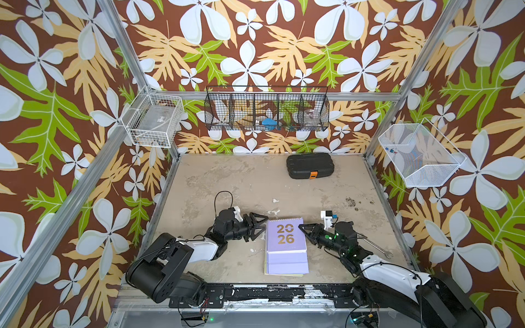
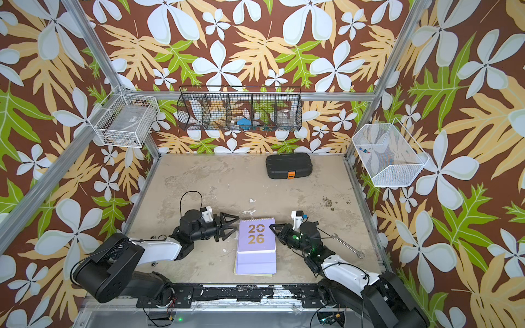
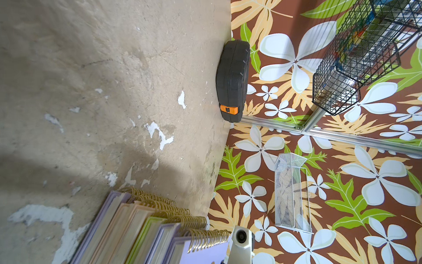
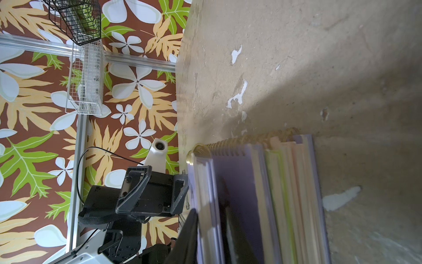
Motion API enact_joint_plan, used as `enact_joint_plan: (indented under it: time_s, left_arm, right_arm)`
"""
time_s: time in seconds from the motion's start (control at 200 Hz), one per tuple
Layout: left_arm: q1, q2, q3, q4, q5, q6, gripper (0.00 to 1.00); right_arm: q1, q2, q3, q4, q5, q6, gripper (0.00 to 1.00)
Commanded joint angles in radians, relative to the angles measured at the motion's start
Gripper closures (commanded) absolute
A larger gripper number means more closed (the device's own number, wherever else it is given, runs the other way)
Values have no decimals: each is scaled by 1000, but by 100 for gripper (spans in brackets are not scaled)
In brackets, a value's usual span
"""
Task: Stack the calendars
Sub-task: Place the calendar at the calendar.
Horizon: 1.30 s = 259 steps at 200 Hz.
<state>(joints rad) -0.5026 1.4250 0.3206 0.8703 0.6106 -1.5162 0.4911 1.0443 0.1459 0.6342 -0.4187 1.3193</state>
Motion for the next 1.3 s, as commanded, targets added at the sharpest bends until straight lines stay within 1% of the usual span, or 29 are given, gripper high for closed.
enact_joint_plan:
  time_s: [0.0,0.245,0.52,0.806,0.881,1.291]
  left_arm:
    - [-4,8,9,21,2,8,36]
    - [-8,17,18,21,0,8,36]
    - [-10,25,16,29,3,7,36]
    - [-10,29,11,41,8,4,36]
    - [-10,29,9,43,9,2,36]
    - [-10,25,7,44,8,0,35]
  right_arm:
    - [4,7,3,5,20,-5,78]
    - [16,8,8,-11,40,-10,78]
    - [42,-19,9,-46,94,-10,73]
    - [63,-30,16,-97,145,-2,64]
    - [64,-35,16,-103,153,1,60]
    - [66,-41,33,-133,159,-9,49]
